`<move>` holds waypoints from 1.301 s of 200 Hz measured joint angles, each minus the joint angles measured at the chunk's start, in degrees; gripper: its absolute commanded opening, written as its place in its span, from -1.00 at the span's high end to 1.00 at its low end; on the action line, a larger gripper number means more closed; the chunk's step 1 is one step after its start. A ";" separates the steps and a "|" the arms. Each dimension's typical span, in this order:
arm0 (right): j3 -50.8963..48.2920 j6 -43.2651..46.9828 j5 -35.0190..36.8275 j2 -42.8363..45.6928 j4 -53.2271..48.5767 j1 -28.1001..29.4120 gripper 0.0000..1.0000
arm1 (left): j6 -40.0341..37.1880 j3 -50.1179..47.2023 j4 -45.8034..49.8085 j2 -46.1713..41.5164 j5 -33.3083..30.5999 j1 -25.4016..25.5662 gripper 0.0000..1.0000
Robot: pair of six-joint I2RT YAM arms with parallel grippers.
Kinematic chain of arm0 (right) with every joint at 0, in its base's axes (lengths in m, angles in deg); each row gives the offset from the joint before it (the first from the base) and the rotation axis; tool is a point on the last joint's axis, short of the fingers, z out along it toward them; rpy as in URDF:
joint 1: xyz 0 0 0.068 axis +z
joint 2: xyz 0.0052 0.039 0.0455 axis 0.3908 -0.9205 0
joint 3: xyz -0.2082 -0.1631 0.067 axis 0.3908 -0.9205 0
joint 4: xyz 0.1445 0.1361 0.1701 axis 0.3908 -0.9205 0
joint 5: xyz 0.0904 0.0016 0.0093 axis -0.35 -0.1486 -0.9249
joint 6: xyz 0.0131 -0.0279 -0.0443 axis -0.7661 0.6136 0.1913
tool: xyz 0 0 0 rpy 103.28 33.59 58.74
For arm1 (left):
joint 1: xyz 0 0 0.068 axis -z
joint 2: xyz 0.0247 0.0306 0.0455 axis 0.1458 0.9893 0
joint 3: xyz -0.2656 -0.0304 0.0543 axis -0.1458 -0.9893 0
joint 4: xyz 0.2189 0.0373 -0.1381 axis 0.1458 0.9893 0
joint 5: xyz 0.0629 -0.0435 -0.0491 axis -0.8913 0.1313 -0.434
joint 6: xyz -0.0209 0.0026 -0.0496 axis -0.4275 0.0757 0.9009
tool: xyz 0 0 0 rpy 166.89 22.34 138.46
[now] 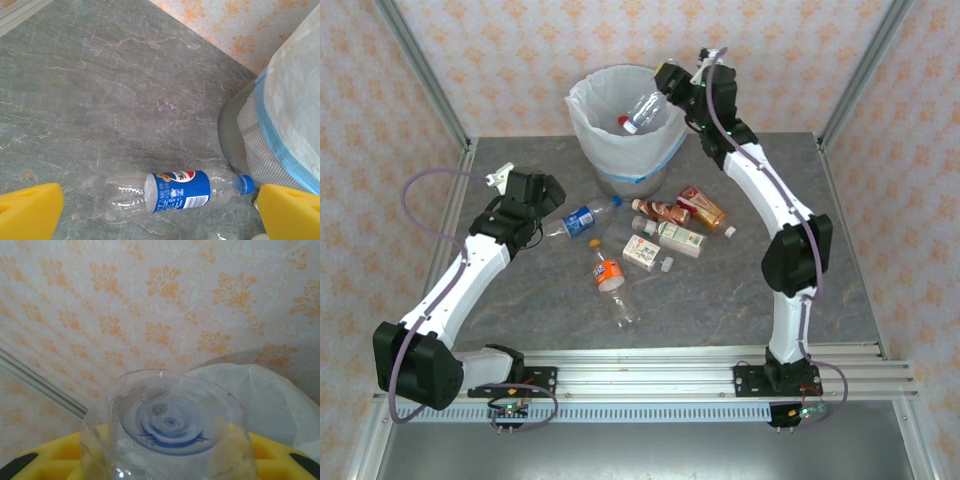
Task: Put the plastic bottles in the bin
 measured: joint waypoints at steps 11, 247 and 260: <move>4.13 3.72 1.29 -2.51 -2.84 1.05 0.06 | -0.02 0.00 0.00 0.00 -0.04 -0.13 -1.00; 28.48 35.08 5.84 -17.16 -35.15 5.57 -0.68 | -0.11 -1.92 0.96 -0.09 -0.13 -0.87 -1.00; 28.55 35.17 5.14 -17.16 -35.43 5.77 -0.71 | -0.09 -2.19 0.92 -0.09 -0.11 -0.87 -1.00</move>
